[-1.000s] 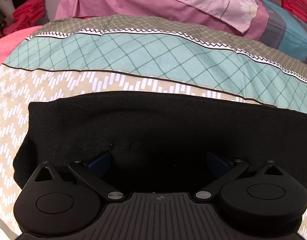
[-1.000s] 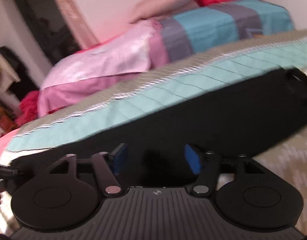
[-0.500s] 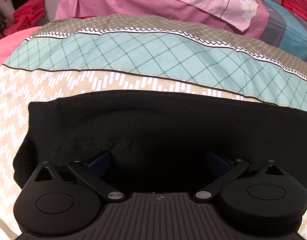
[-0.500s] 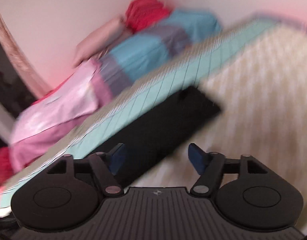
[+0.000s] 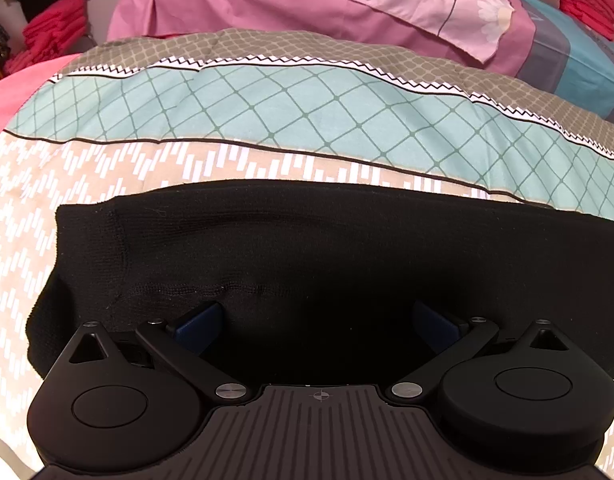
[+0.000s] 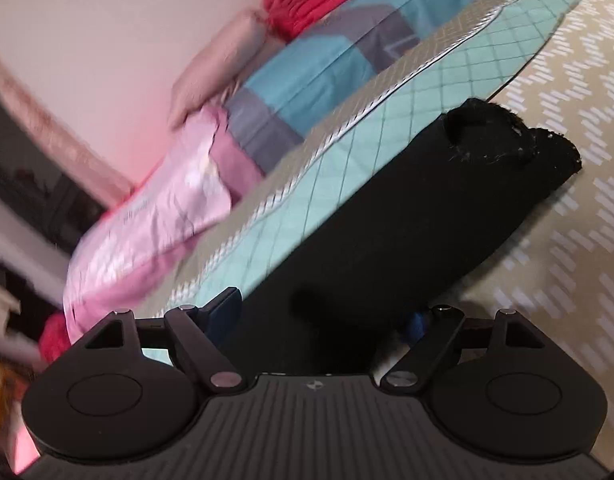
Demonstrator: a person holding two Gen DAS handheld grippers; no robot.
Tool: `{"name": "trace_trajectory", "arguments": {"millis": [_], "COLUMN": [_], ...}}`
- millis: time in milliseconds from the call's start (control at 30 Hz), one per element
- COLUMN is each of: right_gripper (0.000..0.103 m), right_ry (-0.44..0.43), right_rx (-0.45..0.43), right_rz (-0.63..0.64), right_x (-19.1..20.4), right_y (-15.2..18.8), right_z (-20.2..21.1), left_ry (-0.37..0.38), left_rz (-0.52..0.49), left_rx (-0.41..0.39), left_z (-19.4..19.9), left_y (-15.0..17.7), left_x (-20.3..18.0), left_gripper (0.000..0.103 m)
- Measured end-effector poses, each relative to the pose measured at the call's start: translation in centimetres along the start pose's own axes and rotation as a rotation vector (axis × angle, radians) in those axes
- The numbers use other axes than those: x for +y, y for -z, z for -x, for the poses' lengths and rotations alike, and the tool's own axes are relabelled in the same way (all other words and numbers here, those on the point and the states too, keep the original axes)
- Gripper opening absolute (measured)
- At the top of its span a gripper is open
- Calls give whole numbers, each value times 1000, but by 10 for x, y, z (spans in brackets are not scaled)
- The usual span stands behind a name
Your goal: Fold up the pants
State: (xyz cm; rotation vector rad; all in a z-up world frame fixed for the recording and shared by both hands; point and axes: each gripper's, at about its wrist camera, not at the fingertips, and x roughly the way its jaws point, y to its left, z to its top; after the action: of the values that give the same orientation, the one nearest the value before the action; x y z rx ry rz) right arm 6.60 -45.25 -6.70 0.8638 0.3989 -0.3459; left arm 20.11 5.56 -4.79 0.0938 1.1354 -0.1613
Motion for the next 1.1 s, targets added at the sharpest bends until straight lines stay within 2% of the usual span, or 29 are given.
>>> {"name": "trace_trajectory", "arguments": {"millis": [67, 133, 167, 233, 267, 300, 333, 400, 433, 500, 533, 567, 633, 667, 700, 733, 800, 900, 1000, 1100], "right_gripper": [86, 85, 81, 43, 19, 20, 20, 18, 18, 17, 17, 17, 17, 18, 18, 20, 34, 49, 48, 20], "right_ry": [-24, -32, -25, 29, 45, 9, 12, 69, 53, -59, -63, -33, 86, 116, 108, 83, 75, 43, 3, 71], "right_rx": [10, 42, 39, 10, 9, 18, 24, 54, 55, -22, -54, -65, -5, 37, 49, 23, -6, -63, -93, -62], "right_rz": [22, 160, 199, 147, 59, -23, -30, 103, 94, -36, -48, -30, 29, 24, -5, -30, -50, -108, -192, -160], "right_x": [6, 17, 18, 4, -7, -17, -16, 3, 5, -6, -10, -14, -23, -32, -40, -44, -46, -60, -73, -68], "right_y": [12, 18, 18, 9, 3, 0, 0, -1, -9, -28, -33, -34, -32, -30, -27, -25, -23, -24, -30, -45], "right_z": [-2, -5, -4, -6, -8, -9, -9, -5, 3, 31, 39, 41, 29, 21, 18, 20, 24, 28, 26, 23], "left_ry": [0, 0, -1, -4, -5, -7, -8, -11, -12, -3, 14, 47, 89, 79, 64, 44, 30, 42, 55, 44], "left_rz": [-2, -3, -4, -8, -9, -10, -11, -11, -8, -11, -14, -16, -29, -44, -60, -76, -96, -99, -97, -105], "left_rx": [-3, -3, -2, -3, -3, -4, -4, -1, 5, 9, 8, 9, 8, 9, 11, 12, 15, 23, 27, 26], "left_z": [0, 0, 0, 0, 0, 0, 0, 0, 1, 5, 8, 9, 11, 11, 9, 7, 4, 4, 3, 2], "left_y": [1, 0, 0, 0, 0, 0, 0, 0, -1, -2, -1, 1, 3, 3, 4, 4, 4, 3, 2, 3], "left_x": [0, -1, -1, -1, -2, -2, -3, -3, -3, -6, -7, -8, -15, -20, -25, -30, -34, -31, -29, -31], "left_gripper": [103, 103, 103, 103, 103, 103, 103, 103, 103, 103, 103, 103, 103, 103, 103, 103, 103, 103, 103, 103]}}
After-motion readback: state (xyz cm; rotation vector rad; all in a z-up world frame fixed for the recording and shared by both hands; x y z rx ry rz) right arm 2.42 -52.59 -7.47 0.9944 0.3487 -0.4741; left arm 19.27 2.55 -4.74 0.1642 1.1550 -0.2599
